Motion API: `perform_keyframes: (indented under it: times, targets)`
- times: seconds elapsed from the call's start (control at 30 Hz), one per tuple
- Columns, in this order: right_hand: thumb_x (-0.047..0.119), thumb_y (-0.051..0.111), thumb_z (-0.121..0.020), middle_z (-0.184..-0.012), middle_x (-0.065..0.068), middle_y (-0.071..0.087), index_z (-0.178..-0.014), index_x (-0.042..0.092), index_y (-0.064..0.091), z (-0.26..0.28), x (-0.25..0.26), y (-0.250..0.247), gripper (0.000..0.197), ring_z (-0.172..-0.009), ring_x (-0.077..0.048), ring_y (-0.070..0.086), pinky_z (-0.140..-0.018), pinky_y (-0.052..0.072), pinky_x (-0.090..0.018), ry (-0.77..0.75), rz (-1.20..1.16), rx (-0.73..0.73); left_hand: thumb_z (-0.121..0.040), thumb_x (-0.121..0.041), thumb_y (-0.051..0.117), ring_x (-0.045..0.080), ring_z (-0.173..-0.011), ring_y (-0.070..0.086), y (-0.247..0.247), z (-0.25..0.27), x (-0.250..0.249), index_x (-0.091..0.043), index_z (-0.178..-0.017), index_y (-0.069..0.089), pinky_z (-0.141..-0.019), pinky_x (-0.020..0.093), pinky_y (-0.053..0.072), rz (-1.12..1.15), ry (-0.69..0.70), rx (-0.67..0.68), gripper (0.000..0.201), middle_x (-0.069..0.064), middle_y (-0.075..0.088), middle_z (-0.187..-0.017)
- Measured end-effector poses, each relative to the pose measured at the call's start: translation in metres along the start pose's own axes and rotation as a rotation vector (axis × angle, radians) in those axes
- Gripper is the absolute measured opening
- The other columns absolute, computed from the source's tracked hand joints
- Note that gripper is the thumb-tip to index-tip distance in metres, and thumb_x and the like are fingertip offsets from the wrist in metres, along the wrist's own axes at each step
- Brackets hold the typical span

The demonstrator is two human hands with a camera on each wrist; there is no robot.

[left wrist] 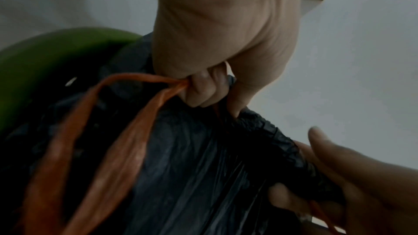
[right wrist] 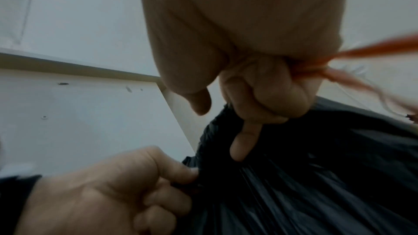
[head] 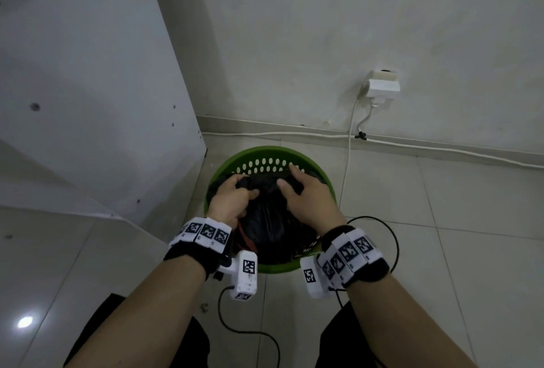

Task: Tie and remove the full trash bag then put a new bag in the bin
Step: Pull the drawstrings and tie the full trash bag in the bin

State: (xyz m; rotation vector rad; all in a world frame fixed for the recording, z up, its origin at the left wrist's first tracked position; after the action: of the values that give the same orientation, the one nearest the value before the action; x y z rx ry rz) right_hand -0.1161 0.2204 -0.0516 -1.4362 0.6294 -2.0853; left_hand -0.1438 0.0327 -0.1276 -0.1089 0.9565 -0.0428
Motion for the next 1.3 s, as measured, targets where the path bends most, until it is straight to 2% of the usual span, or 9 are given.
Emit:
perform_keyframes:
  times: [0.17,0.27,0.43,0.6,0.77,0.87,0.97,1.07,1.3]
  targets:
    - [0.037,0.069,-0.087,-0.114,-0.003,0.071,-0.12,0.02,0.068,-0.019,-0.005,0.03,0.037,-0.104,-0.023,0.067,-0.092,0.054,-0.031,0.068,0.126,0.204,-0.086,0.004,0.059,0.014,-0.041,0.038,-0.002,0.003,0.012,-0.023,-0.091,0.063,-0.04,0.021,0.026,0.036,-0.005,-0.002,0.028,0.005,0.057,-0.067]
    - [0.023,0.066,-0.084,-0.096,-0.002,0.069,-0.095,0.023,0.064,-0.027,-0.001,0.031,0.011,-0.088,-0.025,0.065,-0.077,0.058,-0.035,0.009,0.174,0.148,-0.086,-0.007,0.068,0.018,-0.057,0.057,-0.008,0.004,-0.001,-0.03,-0.088,0.061,-0.049,0.025,0.044,-0.15,0.108,0.001,0.024,0.003,0.066,-0.08]
    - [0.01,0.057,-0.074,-0.071,-0.004,0.058,-0.081,0.022,0.048,-0.02,0.006,0.025,0.017,-0.066,-0.031,0.056,-0.052,0.048,-0.037,-0.174,0.279,-0.126,-0.083,-0.051,0.067,0.026,-0.103,0.069,-0.029,0.014,-0.037,-0.03,-0.136,0.047,-0.094,0.038,0.055,-0.813,0.236,0.028,0.061,0.003,0.071,-0.115]
    - [0.01,0.061,-0.071,-0.068,-0.004,0.048,-0.084,0.016,0.056,-0.01,0.01,0.033,0.015,-0.06,-0.036,0.054,-0.047,0.025,-0.027,-0.279,0.423,-0.206,-0.093,-0.057,0.055,0.025,-0.086,0.065,-0.052,0.039,-0.077,-0.018,-0.073,0.066,-0.069,0.03,0.047,-1.263,0.246,-0.061,0.045,0.006,0.07,-0.086]
    - [0.011,0.061,-0.072,-0.067,-0.005,0.048,-0.086,0.016,0.057,-0.009,0.007,0.03,0.016,-0.057,-0.036,0.054,-0.046,0.01,-0.025,-0.284,0.474,-0.242,-0.091,-0.056,0.061,0.024,-0.08,0.063,-0.061,0.054,-0.093,-0.017,-0.097,0.069,-0.063,0.028,0.043,-1.185,0.389,-0.189,0.04,0.008,0.072,-0.093]
    - [0.014,0.058,-0.075,-0.071,-0.003,0.047,-0.09,0.018,0.054,-0.009,0.003,0.031,0.016,-0.063,-0.035,0.054,-0.048,0.026,-0.028,-0.261,0.479,-0.216,-0.088,-0.067,0.054,0.019,-0.066,0.061,-0.059,0.055,-0.087,-0.016,-0.07,0.07,-0.055,0.028,0.042,-1.343,0.35,-0.151,0.057,0.002,0.066,-0.069]
    - [0.014,0.058,-0.077,-0.074,-0.002,0.05,-0.092,0.019,0.055,-0.009,0.001,0.033,0.016,-0.068,-0.035,0.055,-0.053,0.035,-0.031,-0.252,0.436,-0.203,-0.091,-0.056,0.059,0.013,-0.065,0.059,-0.046,0.055,-0.087,-0.017,-0.055,0.063,-0.06,0.031,0.044,-0.947,0.552,-0.04,0.053,-0.004,0.063,-0.067]
    - [0.014,0.059,-0.077,-0.076,-0.003,0.06,-0.092,0.021,0.055,-0.009,0.001,0.037,0.017,-0.072,-0.033,0.057,-0.054,0.04,-0.032,-0.259,0.38,-0.195,-0.09,-0.05,0.057,0.011,-0.101,0.067,-0.028,0.059,-0.086,-0.028,-0.059,0.069,-0.092,0.037,0.052,-0.51,0.78,0.106,0.04,-0.013,0.074,-0.101]
    - [0.017,0.068,-0.081,-0.078,0.003,0.065,-0.089,0.025,0.059,-0.01,-0.019,0.039,0.014,-0.076,-0.019,0.061,-0.063,0.051,-0.032,-0.198,0.082,-0.104,-0.094,-0.02,0.042,0.021,-0.108,0.066,0.022,0.048,-0.042,-0.009,-0.124,0.07,-0.106,0.024,0.042,-0.271,0.354,0.53,0.043,-0.002,0.077,-0.098]
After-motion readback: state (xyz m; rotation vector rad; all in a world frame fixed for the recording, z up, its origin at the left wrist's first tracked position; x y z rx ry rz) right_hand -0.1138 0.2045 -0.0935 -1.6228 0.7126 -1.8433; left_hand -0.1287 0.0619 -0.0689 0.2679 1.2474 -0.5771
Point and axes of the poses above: each hand's wrist, its own z-axis away from the middle knuckle, its own y-axis out of the palm, x = y × z, the point moved 9 cm from there along -z, towards the middle knuckle
